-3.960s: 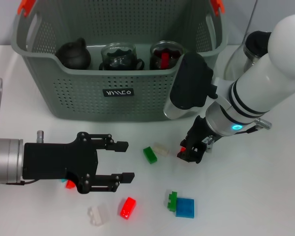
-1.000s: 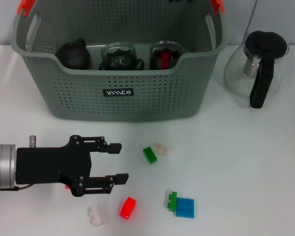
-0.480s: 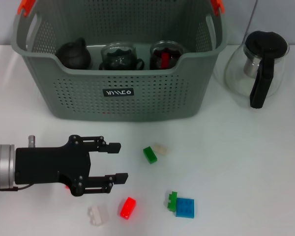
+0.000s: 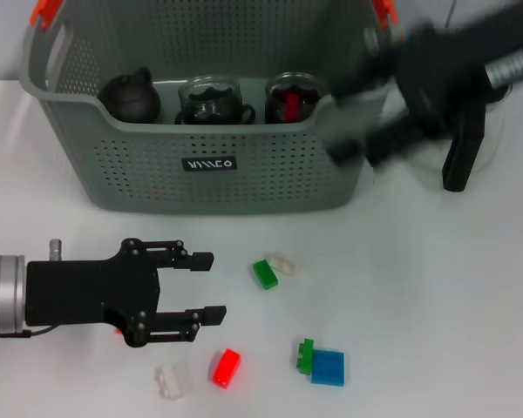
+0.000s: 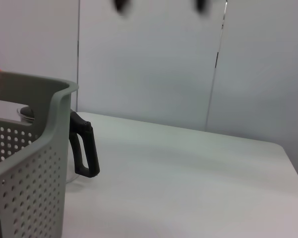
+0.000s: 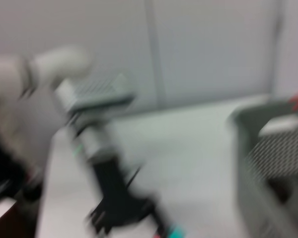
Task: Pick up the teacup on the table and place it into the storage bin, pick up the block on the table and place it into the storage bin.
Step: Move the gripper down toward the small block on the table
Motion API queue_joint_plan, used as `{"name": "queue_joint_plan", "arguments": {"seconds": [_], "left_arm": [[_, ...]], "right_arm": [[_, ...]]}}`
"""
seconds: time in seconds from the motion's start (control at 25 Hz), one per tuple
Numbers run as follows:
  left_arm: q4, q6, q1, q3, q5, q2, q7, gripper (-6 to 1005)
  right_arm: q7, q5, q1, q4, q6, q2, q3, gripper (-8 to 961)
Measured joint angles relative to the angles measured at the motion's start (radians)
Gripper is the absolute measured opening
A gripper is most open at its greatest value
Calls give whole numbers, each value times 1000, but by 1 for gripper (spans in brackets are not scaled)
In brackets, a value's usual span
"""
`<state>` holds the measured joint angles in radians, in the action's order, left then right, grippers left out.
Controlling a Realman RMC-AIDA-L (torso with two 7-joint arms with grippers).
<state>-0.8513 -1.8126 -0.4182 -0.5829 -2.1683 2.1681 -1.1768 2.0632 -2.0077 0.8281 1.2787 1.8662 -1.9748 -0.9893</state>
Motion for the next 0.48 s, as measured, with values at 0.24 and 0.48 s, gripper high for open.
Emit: {"name": "queue_joint_plan", "arguments": {"seconds": [0.24, 0.48], "left_arm": [[0, 2, -2, -2, 0, -1, 0, 675], [0, 4, -8, -6, 0, -1, 0, 675]], "right_arm": [[-50, -187, -48, -45, 23, -55, -59, 838], [-92, -373, -12, -210, -218, -125, -177, 838]]}}
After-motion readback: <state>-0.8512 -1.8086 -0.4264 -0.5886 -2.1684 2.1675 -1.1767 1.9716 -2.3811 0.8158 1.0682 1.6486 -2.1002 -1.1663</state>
